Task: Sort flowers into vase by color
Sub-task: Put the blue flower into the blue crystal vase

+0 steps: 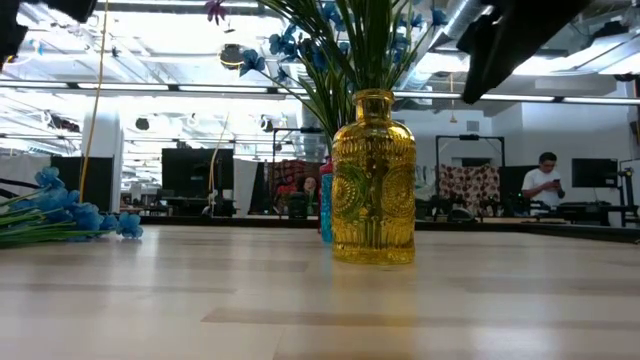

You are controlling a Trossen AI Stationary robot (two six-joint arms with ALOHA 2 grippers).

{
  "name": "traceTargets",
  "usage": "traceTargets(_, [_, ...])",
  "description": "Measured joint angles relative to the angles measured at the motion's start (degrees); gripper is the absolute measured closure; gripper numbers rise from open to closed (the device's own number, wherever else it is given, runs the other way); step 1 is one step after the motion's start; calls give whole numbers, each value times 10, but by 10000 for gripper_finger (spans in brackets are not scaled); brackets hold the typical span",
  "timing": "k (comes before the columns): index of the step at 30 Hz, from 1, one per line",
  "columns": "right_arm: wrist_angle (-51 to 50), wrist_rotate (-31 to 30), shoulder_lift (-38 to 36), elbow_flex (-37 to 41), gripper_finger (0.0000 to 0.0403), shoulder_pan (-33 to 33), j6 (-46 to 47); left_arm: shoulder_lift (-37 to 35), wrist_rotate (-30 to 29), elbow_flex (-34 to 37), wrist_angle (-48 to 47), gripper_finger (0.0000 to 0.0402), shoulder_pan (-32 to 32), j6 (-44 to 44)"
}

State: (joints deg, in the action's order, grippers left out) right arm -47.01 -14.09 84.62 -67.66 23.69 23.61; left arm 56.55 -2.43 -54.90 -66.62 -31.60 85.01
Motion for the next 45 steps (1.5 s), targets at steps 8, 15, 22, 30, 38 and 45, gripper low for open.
traceTargets(8, [-29, -13, 0, 1, 147, 32, 1, 85, 5, 0, -20, 190, 0, 60])
traceTargets(15, [-87, -59, -32, 25, 147, 52, 28, 167, 33, 0, -15, 190, -12, 53])
traceTargets(22, [-91, -124, -122, 85, 147, 69, 91, 233, 44, 0, -6, 190, -44, 76])
traceTargets(30, [50, -135, -217, 219, 147, 74, 129, 293, 29, 0, 60, 190, -64, 113])
traceTargets(38, [152, -135, -231, 314, 147, 74, 139, 355, 6, 1, 87, 190, -85, 177])
traceTargets(45, [212, -134, -231, 353, 147, 73, 139, 395, -19, 1, 102, 190, -89, 193])
